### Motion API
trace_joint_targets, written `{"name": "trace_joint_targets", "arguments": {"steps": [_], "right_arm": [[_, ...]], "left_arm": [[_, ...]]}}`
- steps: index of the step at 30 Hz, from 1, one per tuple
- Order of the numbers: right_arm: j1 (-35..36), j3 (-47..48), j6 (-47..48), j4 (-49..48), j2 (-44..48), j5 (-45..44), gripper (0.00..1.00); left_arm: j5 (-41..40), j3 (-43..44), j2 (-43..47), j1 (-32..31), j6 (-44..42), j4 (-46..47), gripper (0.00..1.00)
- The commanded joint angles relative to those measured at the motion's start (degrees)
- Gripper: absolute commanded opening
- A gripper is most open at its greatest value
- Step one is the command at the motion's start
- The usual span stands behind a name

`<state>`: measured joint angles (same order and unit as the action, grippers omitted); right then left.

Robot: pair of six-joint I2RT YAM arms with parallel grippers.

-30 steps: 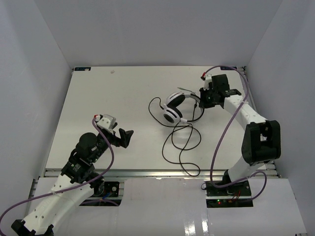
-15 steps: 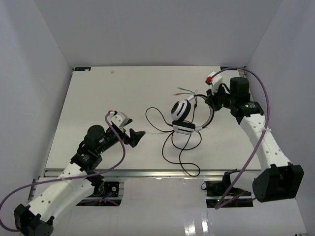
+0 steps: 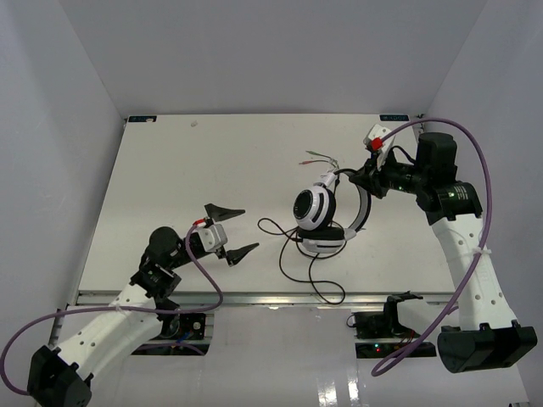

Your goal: Wrap the headphones

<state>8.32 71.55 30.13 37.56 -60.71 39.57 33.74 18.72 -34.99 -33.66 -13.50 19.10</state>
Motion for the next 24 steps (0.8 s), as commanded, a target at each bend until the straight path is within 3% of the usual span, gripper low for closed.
{"name": "trace_joint_targets", "arguments": {"steps": [1, 3, 6, 9, 14, 17, 24], "right_arm": [[-0.13, 4.02, -4.14, 1.42, -0.27, 9.8, 0.08], [-0.15, 4.23, -4.49, 1.49, -0.31, 10.46, 0.08], [-0.15, 5.03, -5.08, 1.47, -0.38, 10.53, 0.08], [-0.15, 6.5, -5.44, 2.08, -0.81, 11.32, 0.08], [-0.15, 6.51, -6.69, 1.33, -0.65, 10.93, 0.08], [-0.15, 7.41, -8.8, 0.94, -1.01, 11.1, 0.08], [-0.91, 12.56, -15.3, -0.23, -2.81, 13.66, 0.08]], "left_arm": [[0.52, -3.21, -2.01, -1.25, -0.49, 7.82, 0.98], [0.19, -4.24, -3.91, -1.41, 1.45, 11.1, 0.97], [1.78, -2.79, -10.01, -1.98, 4.19, 13.96, 0.88], [-2.87, -0.45, -16.44, -4.05, 5.09, 13.86, 0.84], [-3.5, -0.59, -22.37, -6.3, 10.0, 24.08, 0.74], [-6.84, 0.14, -25.11, -9.25, 10.49, 24.97, 0.7], [-10.61, -3.32, -29.57, -10.8, 16.99, 36.08, 0.65]]}}
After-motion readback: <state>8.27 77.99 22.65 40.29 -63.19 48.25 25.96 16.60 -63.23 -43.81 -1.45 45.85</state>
